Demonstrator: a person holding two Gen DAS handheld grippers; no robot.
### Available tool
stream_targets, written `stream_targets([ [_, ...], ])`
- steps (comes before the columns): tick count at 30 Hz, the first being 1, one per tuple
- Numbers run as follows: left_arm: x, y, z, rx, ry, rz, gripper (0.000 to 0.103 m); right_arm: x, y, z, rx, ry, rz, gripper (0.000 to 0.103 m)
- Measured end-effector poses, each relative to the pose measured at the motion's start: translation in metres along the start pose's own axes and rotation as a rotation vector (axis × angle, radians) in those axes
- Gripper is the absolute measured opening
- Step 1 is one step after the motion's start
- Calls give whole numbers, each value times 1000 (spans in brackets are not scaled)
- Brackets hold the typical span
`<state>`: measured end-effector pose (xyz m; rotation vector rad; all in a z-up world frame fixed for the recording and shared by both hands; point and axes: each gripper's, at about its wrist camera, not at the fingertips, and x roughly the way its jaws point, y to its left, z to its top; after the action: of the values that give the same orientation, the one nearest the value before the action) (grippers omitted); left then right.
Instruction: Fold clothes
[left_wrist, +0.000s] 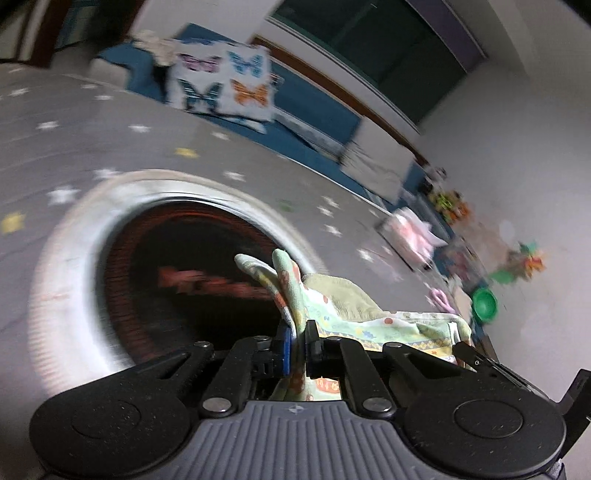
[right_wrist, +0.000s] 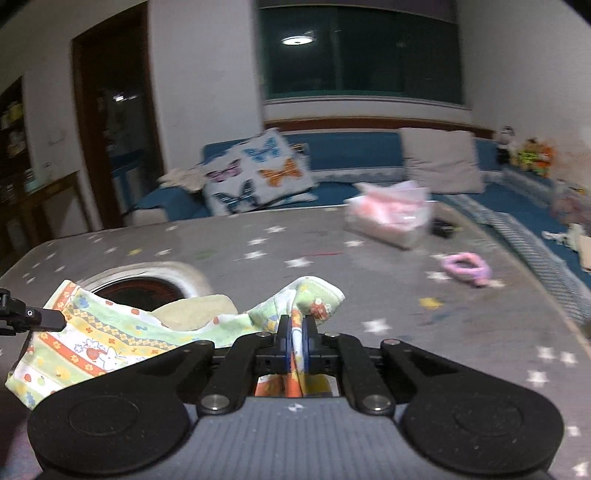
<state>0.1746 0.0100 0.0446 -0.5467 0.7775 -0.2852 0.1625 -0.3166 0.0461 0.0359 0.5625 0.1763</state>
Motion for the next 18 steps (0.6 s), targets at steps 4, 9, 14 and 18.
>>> stream_targets([
  [4,36,-40,9,54,30,-59,7,-9,-33,5,30,-23,-81,5],
  [9,80,-83,13,152,70,-72,7,-12,-73,9,72,-31,-174,5],
  [14,111,-100,4,263,91,9,12,5,-110,-7,134,42,-280,6],
  [18,113,-100,2,313,69,61,33,10,-124,-16,151,73,-302,10],
])
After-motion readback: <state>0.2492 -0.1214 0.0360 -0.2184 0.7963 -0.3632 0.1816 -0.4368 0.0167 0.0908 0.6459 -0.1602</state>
